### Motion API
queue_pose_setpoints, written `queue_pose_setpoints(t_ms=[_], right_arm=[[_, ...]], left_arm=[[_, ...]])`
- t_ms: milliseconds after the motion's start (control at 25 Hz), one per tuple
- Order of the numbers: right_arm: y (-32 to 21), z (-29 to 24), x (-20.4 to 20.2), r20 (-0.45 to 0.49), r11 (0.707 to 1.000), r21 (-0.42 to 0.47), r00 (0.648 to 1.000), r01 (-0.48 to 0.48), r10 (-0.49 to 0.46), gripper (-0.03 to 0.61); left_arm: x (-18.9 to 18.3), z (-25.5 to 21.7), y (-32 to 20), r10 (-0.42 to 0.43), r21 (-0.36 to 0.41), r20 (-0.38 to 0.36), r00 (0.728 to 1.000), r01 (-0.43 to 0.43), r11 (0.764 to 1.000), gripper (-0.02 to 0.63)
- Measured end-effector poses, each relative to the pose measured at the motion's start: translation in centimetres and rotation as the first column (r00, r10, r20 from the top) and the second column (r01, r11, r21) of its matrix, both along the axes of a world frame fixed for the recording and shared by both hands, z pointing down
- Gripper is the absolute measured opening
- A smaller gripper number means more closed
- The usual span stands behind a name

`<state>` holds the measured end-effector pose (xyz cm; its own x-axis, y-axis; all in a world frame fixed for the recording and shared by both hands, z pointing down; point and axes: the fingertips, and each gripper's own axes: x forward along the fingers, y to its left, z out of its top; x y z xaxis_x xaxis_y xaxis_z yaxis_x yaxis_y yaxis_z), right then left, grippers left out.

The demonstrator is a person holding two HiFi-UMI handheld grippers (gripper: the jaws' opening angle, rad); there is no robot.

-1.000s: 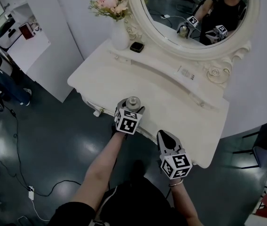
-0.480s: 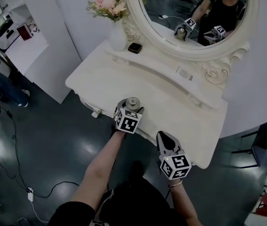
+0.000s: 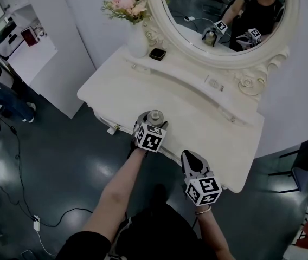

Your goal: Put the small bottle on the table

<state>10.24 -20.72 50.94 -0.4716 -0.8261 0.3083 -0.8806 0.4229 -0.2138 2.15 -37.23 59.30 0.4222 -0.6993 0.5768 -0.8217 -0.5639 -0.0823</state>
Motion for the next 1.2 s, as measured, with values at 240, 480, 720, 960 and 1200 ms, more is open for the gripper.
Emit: queue_pose_setpoints(t_ms=[240,480,720,960,1200], right_arm=[[0.5,-0.1,0.1,0.0,1.0,0.001,1.0,-0.003,0.003,0.005],[0.9,-0.3,0.2,0.0,1.0,0.007,1.0,-0.006,0.006,0.006],[1.6,-0.8,-0.4,0.007,1.0,0.017,1.0,0.003,-0.003,0.006],[1.4,-1.8,-1.6,0.004,0.999,0.045,1.0,0.024,-0.025,0.006],[1.4,-2.6,-2.1,-0.003,0.997,0.065,0.999,0.033,-0.033,0.006]], left_arm=[[-0.3,-0.1,0.4,-0.023,0.003,0.001,1.0,0.023,1.0,0.351],[-1.3,-0.5,2.1,-0.048,-0.01,-0.04,0.998,0.047,0.999,0.345],[-2.7,-1.6,5.0,-0.067,-0.028,-0.103,0.992,0.065,0.998,0.3],[-5.0,-3.8,7.3,-0.103,-0.002,-0.151,0.983,0.104,0.995,0.217],[-6.9,-6.0,10.0,-0.127,0.02,-0.195,0.972,0.134,0.991,0.158]])
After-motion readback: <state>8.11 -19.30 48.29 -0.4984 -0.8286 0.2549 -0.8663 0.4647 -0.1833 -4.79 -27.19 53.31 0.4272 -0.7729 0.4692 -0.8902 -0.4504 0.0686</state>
